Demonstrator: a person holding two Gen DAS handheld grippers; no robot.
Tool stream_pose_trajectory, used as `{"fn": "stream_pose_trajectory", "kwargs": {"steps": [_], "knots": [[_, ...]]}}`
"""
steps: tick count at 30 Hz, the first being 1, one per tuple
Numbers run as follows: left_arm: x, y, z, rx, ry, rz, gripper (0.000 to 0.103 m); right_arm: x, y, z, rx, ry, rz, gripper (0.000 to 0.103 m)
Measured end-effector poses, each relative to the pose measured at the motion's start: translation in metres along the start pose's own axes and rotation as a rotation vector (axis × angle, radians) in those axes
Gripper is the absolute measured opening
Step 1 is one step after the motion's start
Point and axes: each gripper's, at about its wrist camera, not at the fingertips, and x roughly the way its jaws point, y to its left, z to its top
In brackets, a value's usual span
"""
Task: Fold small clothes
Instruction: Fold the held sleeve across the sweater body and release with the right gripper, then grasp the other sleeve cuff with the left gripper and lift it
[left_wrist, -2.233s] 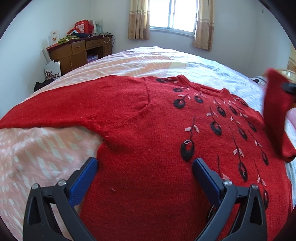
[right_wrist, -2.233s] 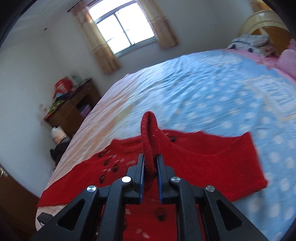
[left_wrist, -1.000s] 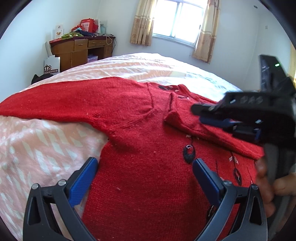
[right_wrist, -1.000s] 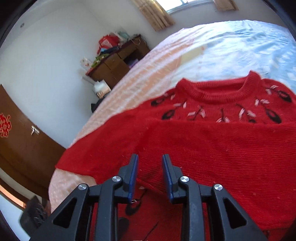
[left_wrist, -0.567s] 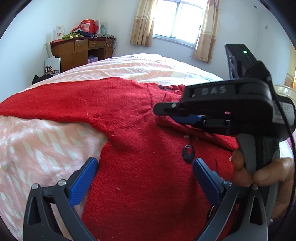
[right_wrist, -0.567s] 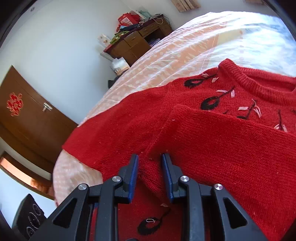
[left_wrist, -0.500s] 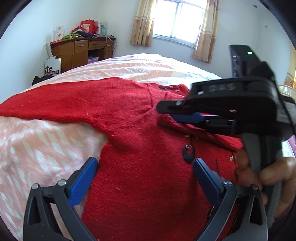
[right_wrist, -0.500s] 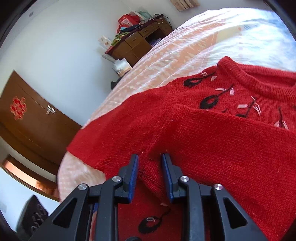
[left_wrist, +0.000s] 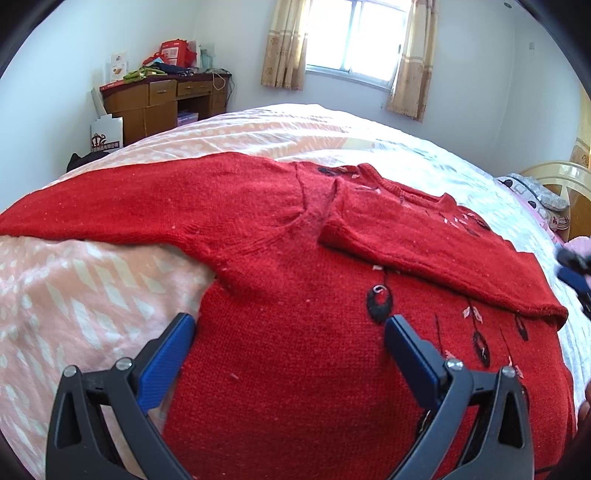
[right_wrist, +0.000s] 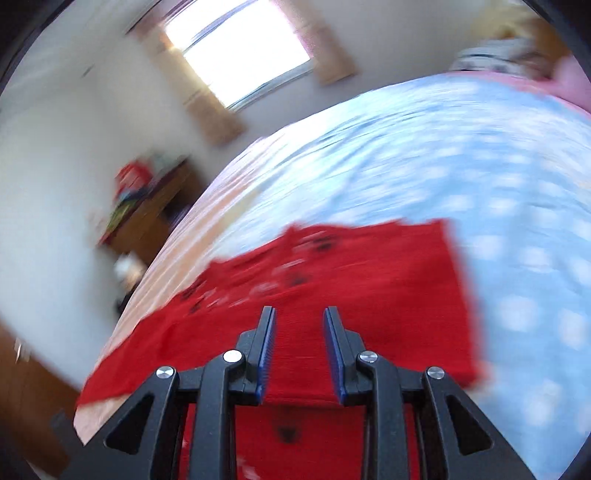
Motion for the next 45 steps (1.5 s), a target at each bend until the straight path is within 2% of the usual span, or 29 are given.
{"fn": "stream_pose_trajectory", "kwargs": {"steps": [2,6,7,8,11,14,15,17,20,24,26,29,31,32,34,36,42,44,45], "knots": [[0.0,-0.002,0.0,0.009,0.005,0.012,0.103,-0.011,-0.022,-0.005,0.065,-0.026,-0.073,0.028],[0.001,-0.004,0.001,0.015,0.021,0.022,0.103,0.011,-0.027,-0.035,0.048,0.115,-0.027,0.028],[0.001,-0.003,0.002,0.015,0.024,0.021,0.103,0.015,-0.025,-0.042,0.019,0.11,-0.025,0.029],[0.001,-0.003,0.001,0.015,0.025,0.02,0.103,0.013,-0.019,-0.048,-0.03,0.065,-0.05,0.035],[-0.001,-0.001,0.004,0.013,0.045,0.008,0.103,0.012,-0.002,-0.052,-0.131,0.049,-0.075,0.051],[-0.008,0.011,0.012,-0.027,0.079,-0.029,0.103,0.015,0.002,-0.055,-0.157,0.041,-0.063,0.057],[-0.012,0.018,0.015,-0.041,0.079,-0.015,0.103,0.013,0.0,-0.055,-0.146,0.034,-0.048,0.057],[-0.027,0.041,0.024,-0.075,0.041,0.064,0.103,0.012,-0.006,-0.055,-0.12,0.025,-0.018,0.057],[-0.057,0.095,0.043,-0.153,-0.054,0.15,0.103,0.008,-0.014,-0.056,-0.08,0.017,0.029,0.057],[-0.078,0.176,0.069,-0.291,-0.12,0.272,0.102,0.005,-0.013,-0.057,-0.08,0.017,0.032,0.057],[-0.082,0.217,0.079,-0.372,-0.133,0.336,0.098,0.005,-0.012,-0.057,-0.084,0.018,0.026,0.057],[-0.077,0.27,0.087,-0.495,-0.121,0.377,0.092,0.005,-0.011,-0.057,-0.084,0.018,0.026,0.057],[-0.07,0.299,0.087,-0.574,-0.108,0.398,0.083,0.005,-0.01,-0.058,-0.088,0.018,0.022,0.057],[-0.065,0.312,0.087,-0.614,-0.096,0.401,0.08,0.006,-0.01,-0.058,-0.091,0.019,0.018,0.057],[-0.05,0.333,0.083,-0.701,-0.066,0.378,0.064,0.006,-0.008,-0.058,-0.098,0.023,0.011,0.057],[-0.032,0.341,0.082,-0.765,-0.032,0.349,0.06,0.008,-0.007,-0.058,-0.101,0.026,0.006,0.057],[-0.02,0.335,0.083,-0.73,-0.047,0.342,0.058,0.009,-0.005,-0.06,-0.112,0.031,-0.009,0.057],[-0.019,0.339,0.083,-0.733,-0.045,0.341,0.038,0.009,-0.005,-0.06,-0.112,0.032,-0.011,0.057],[-0.018,0.341,0.082,-0.741,-0.039,0.331,0.021,0.009,-0.005,-0.06,-0.111,0.032,-0.011,0.057]]}}
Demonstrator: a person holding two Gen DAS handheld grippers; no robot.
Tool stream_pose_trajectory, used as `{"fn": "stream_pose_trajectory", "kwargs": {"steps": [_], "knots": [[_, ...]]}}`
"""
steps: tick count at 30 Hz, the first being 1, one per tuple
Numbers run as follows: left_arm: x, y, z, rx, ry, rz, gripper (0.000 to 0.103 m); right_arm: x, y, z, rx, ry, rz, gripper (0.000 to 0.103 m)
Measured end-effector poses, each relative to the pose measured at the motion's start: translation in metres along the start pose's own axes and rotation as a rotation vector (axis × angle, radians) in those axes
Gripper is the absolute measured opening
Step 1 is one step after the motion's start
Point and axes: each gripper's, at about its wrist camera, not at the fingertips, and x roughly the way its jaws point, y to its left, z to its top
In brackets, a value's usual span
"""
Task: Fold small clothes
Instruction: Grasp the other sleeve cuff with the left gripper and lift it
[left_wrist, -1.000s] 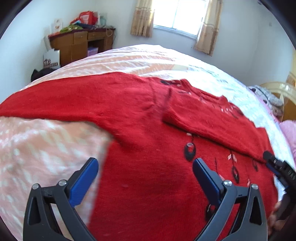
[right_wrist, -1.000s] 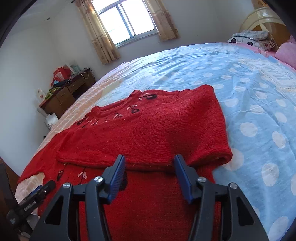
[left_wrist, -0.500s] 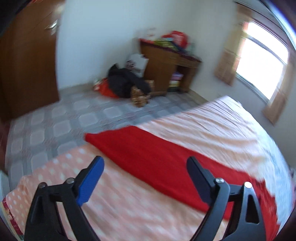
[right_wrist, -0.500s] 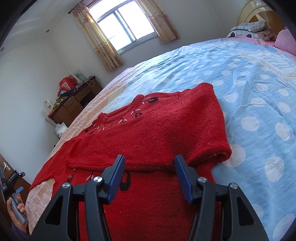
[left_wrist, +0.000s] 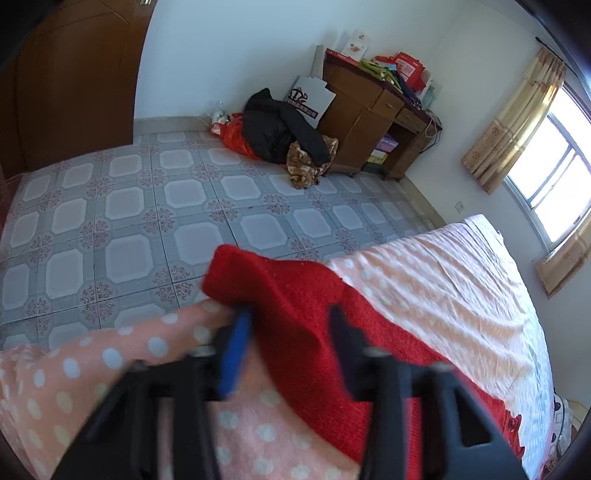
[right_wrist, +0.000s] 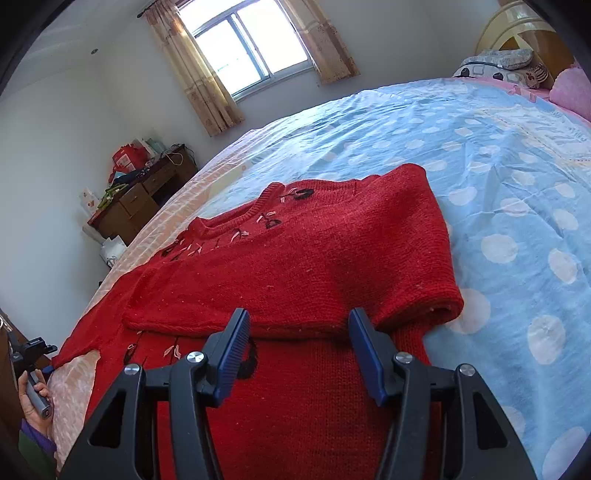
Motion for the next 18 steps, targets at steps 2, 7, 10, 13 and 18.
{"fn": "stream_pose_trajectory", "kwargs": {"steps": [2,7,10,13,18], "knots": [[0.005,0.005,0.005,-0.021,0.017,-0.013,0.013,0.0,-0.001,0.0,0.002,-0.001,0.002,0.057],[-0.004,-0.004,0.003,0.021,-0.024,-0.001,0.009,0.0,-0.002,-0.001,0.006,-0.002,0.006,0.057],[-0.017,-0.032,-0.004,0.131,-0.088,0.011,0.009,0.0,-0.002,-0.001,0.006,-0.003,0.006,0.057],[-0.038,-0.07,-0.02,0.26,-0.153,-0.033,0.009,-0.001,-0.002,-0.001,0.007,-0.002,0.006,0.057],[-0.068,-0.135,-0.064,0.453,-0.224,-0.102,0.009,-0.001,-0.002,-0.001,0.006,-0.003,0.006,0.057]]}}
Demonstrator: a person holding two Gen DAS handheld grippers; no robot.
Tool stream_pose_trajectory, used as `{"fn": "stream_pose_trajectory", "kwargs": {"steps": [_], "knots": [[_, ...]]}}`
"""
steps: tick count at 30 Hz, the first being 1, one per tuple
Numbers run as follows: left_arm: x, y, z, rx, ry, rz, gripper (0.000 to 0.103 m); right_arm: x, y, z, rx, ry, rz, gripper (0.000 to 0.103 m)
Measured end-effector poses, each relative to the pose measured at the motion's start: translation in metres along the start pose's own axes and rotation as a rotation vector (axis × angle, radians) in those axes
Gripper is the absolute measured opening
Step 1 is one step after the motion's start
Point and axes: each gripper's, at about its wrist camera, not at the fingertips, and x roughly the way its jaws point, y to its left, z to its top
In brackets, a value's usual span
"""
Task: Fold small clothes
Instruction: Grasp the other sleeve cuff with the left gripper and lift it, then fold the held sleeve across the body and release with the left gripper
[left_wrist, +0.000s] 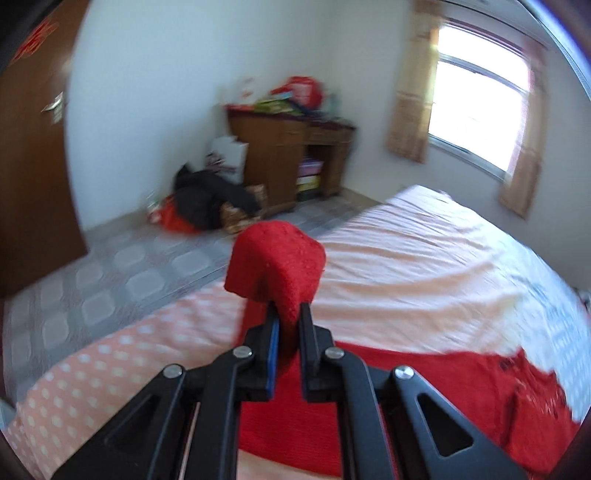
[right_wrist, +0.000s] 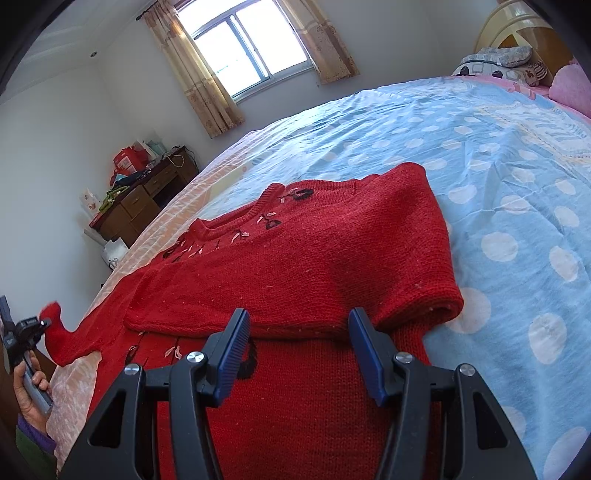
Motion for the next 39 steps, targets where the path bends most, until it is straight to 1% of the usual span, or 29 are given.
{"fn": "stream_pose_trajectory", "kwargs": {"steps": [4,6,8,11,14,17,18,19,21,23,24,25,26,27,30,31,33,34,35,36,37,39], "knots": [[-0.023,-0.057,-0.018,0.147,-0.018,-0.101,0.009,0.0,0.0,0.0,0.0,0.001,0.001,0.057],[-0.034,-0.082,-0.032,0.196,-0.02,-0.154,0.009,0.0,0.0,0.0,0.001,0.0,0.002,0.057],[-0.042,-0.109,-0.048,0.242,-0.003,-0.207,0.009,-0.001,0.0,0.0,0.002,-0.001,0.004,0.057],[-0.05,-0.143,-0.074,0.318,0.025,-0.249,0.009,-0.001,0.0,0.0,0.002,-0.001,0.005,0.057],[-0.055,-0.171,-0.097,0.364,0.071,-0.292,0.009,-0.001,0.0,-0.001,0.004,-0.002,0.008,0.057],[-0.057,-0.189,-0.112,0.421,0.103,-0.299,0.009,-0.001,0.0,-0.001,0.008,-0.004,0.014,0.057],[-0.058,-0.19,-0.113,0.434,0.105,-0.299,0.01,-0.001,0.0,-0.001,0.009,-0.005,0.015,0.057],[-0.06,-0.19,-0.113,0.443,0.105,-0.298,0.014,-0.001,0.0,-0.001,0.009,-0.005,0.016,0.057],[-0.063,-0.184,-0.111,0.447,0.114,-0.302,0.017,-0.001,0.0,-0.001,0.01,-0.005,0.017,0.057],[-0.067,-0.176,-0.112,0.442,0.127,-0.307,0.037,-0.001,-0.001,-0.001,0.01,-0.005,0.016,0.057],[-0.069,-0.173,-0.113,0.435,0.124,-0.299,0.058,-0.001,0.0,-0.001,0.011,-0.005,0.016,0.057],[-0.074,-0.164,-0.114,0.417,0.111,-0.283,0.073,0.0,-0.001,-0.001,0.011,-0.004,0.016,0.057],[-0.077,-0.158,-0.116,0.393,0.094,-0.274,0.078,0.0,-0.001,0.0,0.012,-0.002,0.016,0.057],[-0.083,-0.143,-0.117,0.365,0.085,-0.271,0.082,0.001,0.0,0.001,0.014,0.003,0.014,0.057],[-0.08,-0.126,-0.126,0.33,0.11,-0.253,0.082,0.0,0.006,0.005,0.007,0.019,-0.023,0.057],[-0.076,-0.118,-0.129,0.308,0.127,-0.243,0.082,-0.005,0.013,0.007,0.003,0.007,-0.034,0.057],[-0.067,-0.111,-0.132,0.256,0.173,-0.24,0.082,-0.013,0.028,0.011,0.015,-0.026,0.029,0.057],[-0.06,-0.107,-0.133,0.222,0.201,-0.24,0.082,-0.014,0.041,0.014,0.017,-0.03,0.084,0.057],[-0.053,-0.107,-0.134,0.195,0.225,-0.233,0.082,-0.013,0.054,0.016,0.007,-0.022,0.121,0.059],[-0.051,-0.106,-0.136,0.178,0.222,-0.231,0.082,-0.006,0.071,0.02,-0.017,0.0,0.163,0.059],[-0.053,-0.107,-0.138,0.182,0.209,-0.23,0.082,0.002,0.087,0.023,-0.041,0.023,0.189,0.059],[-0.055,-0.112,-0.141,0.204,0.198,-0.216,0.082,0.024,0.115,0.026,-0.092,0.064,0.2,0.059]]}}
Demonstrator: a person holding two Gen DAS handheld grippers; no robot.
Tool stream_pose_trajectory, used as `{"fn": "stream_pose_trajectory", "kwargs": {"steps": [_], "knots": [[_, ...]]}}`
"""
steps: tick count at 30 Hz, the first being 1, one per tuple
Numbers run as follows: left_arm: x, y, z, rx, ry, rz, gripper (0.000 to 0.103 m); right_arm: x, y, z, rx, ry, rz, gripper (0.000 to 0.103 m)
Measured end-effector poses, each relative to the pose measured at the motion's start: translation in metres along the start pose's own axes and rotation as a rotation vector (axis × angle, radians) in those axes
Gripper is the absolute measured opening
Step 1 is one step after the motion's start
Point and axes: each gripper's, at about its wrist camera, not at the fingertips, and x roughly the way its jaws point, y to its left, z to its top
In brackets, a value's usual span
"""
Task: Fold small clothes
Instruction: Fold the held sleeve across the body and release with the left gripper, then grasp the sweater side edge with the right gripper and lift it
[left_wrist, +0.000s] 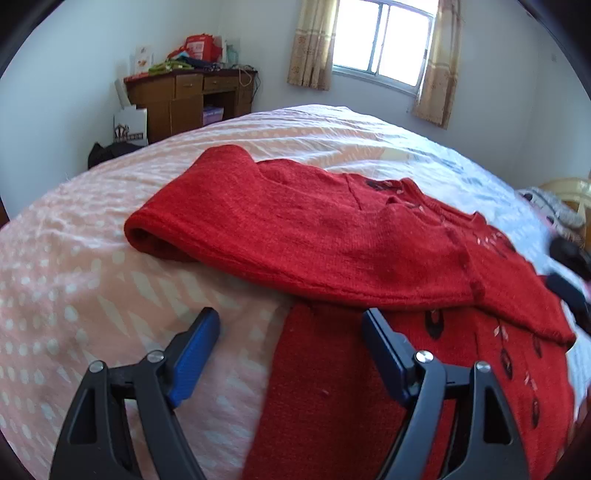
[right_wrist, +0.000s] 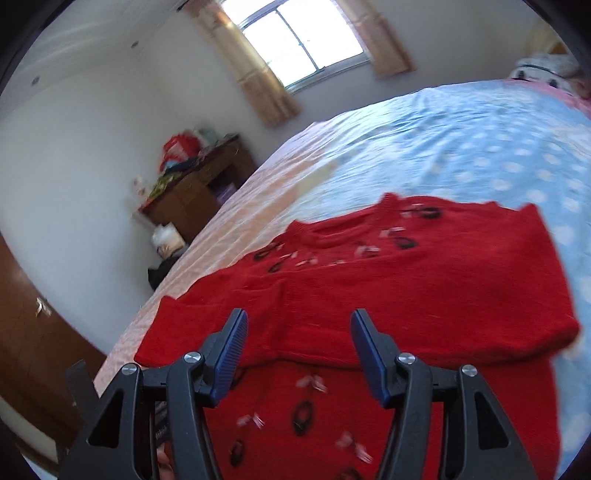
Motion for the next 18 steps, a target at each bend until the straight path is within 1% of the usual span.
{"fn": "stream_pose_trajectory", "kwargs": {"steps": [2,4,7,9,10,11,13,14,18], "knots": [[0.0,0.001,-0.002,0.004,-0.002,0.004,0.083,0.029,0.016,0.003,-0.041,0.053,0.003,0.059],[0.0,0.001,-0.002,0.003,-0.001,-0.008,0.086,0.059,0.028,0.003,-0.064,0.108,0.007,0.059],[0.0,0.001,-0.004,0.011,-0.003,-0.01,0.089,0.09,0.042,-0.005,-0.116,0.154,-0.042,0.058],[0.0,-0.001,-0.005,0.02,-0.005,-0.002,0.09,0.104,0.051,-0.011,-0.173,0.169,-0.067,0.045],[0.0,-0.002,-0.004,0.024,-0.006,-0.001,0.091,0.105,0.051,-0.012,-0.201,0.163,-0.083,0.029],[0.0,-0.002,-0.005,0.027,-0.007,0.0,0.092,0.106,0.054,-0.013,-0.216,0.171,-0.082,0.012],[0.0,-0.002,-0.004,0.027,-0.008,-0.001,0.093,0.106,0.053,-0.011,-0.212,0.175,-0.049,0.01],[0.0,-0.002,-0.004,0.026,-0.009,-0.003,0.093,0.104,0.054,-0.009,-0.221,0.167,-0.049,0.01],[0.001,-0.001,-0.004,0.019,-0.012,-0.005,0.093,0.073,0.065,0.012,-0.256,0.077,-0.024,0.009]]}}
